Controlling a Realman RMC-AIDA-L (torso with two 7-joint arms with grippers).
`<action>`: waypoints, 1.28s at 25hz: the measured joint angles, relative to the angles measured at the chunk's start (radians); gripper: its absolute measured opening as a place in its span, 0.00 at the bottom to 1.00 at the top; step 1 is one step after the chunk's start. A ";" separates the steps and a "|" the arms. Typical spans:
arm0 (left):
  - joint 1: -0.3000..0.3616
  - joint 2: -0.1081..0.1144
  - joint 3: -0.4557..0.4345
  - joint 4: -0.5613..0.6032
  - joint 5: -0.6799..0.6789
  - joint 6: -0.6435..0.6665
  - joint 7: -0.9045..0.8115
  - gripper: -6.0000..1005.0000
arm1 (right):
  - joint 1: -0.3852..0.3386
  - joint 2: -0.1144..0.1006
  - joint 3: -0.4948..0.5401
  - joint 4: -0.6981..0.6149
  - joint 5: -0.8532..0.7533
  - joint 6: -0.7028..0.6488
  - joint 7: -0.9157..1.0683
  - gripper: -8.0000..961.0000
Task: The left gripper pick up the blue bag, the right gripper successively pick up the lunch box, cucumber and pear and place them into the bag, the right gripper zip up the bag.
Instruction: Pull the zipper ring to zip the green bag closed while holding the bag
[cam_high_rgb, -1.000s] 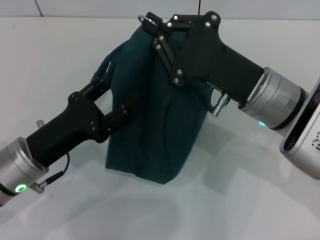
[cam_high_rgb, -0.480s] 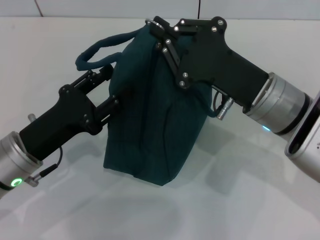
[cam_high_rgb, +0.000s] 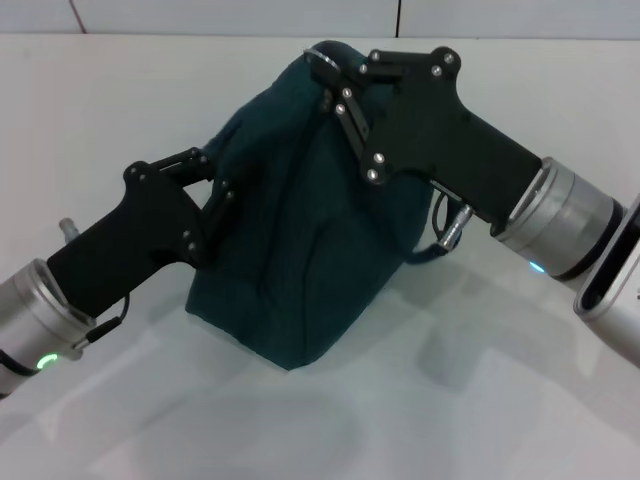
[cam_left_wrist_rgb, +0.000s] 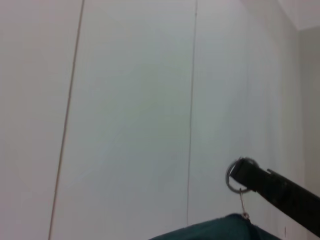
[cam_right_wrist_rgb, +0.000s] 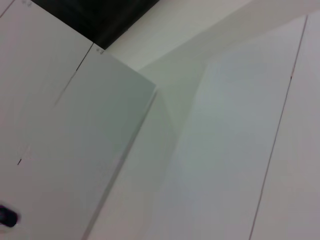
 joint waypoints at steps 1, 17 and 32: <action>-0.004 0.000 0.002 0.000 0.001 0.000 0.011 0.36 | 0.000 0.000 0.000 0.000 0.000 0.000 0.000 0.02; -0.044 -0.003 0.000 -0.027 0.000 -0.084 0.174 0.06 | -0.039 0.000 0.009 0.139 0.149 -0.115 0.221 0.02; -0.061 0.003 0.000 -0.018 0.010 -0.146 0.185 0.06 | -0.035 0.000 0.066 0.246 0.189 -0.142 0.384 0.03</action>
